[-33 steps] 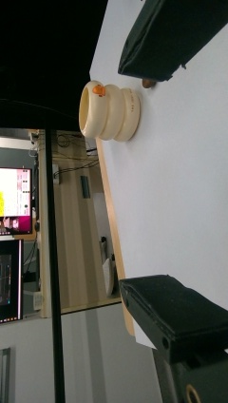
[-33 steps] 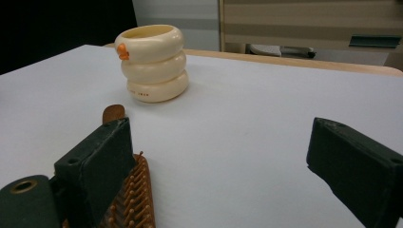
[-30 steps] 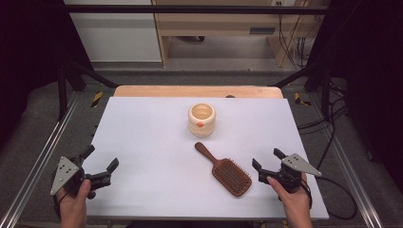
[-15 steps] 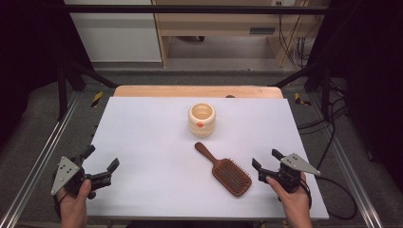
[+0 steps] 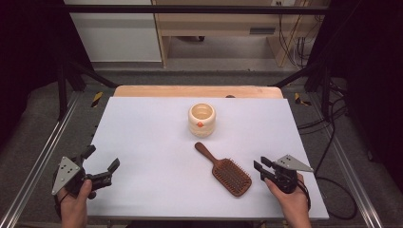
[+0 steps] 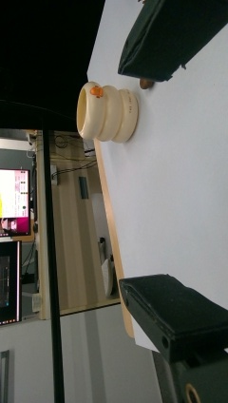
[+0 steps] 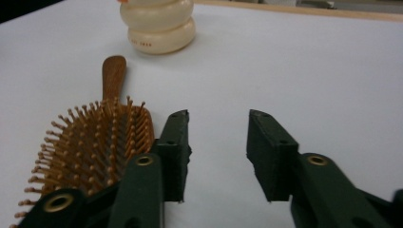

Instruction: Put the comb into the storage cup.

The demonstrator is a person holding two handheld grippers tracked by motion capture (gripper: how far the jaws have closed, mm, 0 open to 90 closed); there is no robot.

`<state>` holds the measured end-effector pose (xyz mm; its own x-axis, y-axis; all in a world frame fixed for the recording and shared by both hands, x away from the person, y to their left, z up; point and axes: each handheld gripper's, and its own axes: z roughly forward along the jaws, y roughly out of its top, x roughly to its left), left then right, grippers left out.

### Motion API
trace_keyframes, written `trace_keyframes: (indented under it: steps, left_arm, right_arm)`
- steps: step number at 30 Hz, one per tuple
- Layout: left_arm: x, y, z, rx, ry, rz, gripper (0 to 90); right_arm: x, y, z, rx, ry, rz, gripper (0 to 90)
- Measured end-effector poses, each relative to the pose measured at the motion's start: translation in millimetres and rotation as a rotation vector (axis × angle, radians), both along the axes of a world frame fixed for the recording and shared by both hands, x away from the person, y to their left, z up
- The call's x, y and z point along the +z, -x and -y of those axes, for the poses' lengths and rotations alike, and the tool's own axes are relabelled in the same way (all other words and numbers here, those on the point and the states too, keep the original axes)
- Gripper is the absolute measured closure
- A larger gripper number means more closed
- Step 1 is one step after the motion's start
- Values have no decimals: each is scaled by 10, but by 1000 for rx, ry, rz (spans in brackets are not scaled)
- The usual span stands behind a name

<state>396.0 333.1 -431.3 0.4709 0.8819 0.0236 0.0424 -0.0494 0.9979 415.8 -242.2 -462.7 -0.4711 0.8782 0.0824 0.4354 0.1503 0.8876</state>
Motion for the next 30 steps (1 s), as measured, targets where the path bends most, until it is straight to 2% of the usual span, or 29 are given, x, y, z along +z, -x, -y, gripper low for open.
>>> trace_keyframes:
  steps: [1, 2, 3, 4, 5, 6, 9, 12, 18, 24, 30]
  left_arm:
    - [0, 0, 1, 0, 0, 0, 20]
    - [0, 0, 1, 0, 0, 0, 20]
    - [0, 0, 1, 0, 0, 0, 20]
    - [0, 0, 3, -1, 1, 0, 20]
    - [0, 0, 3, -1, 1, 0, 20]
    - [-1, 0, 3, -1, 0, -1, 20]
    - [-1, 0, 3, -2, 0, -2, 20]
    - [-2, -1, 3, -2, -1, -2, 20]
    - [-2, -1, 3, -3, -1, -2, 20]
    - [-2, -2, 7, -4, -3, -2, 20]
    - [-3, -2, 5, -4, -3, -3, 20]
  right_arm:
    - [0, 0, 0, 0, 0, 0, 687]
    - [-18, 7, -7, 8, 7, -19, 754]
    - [-18, 7, -7, 8, 7, -19, 754]
    - [-42, 6, -8, 21, 14, -44, 810]
    - [-42, 6, -8, 21, 14, -44, 810]
    - [-71, 4, -10, 33, 27, -73, 845]
    - [-89, 3, -19, 40, 28, -95, 866]
    - [-137, 5, -55, 76, 55, -146, 899]
    - [-183, 3, -89, 116, 81, -188, 900]
    - [-215, 5, -117, 133, 87, -224, 900]
    - [-227, 11, -151, 168, 103, -227, 900]
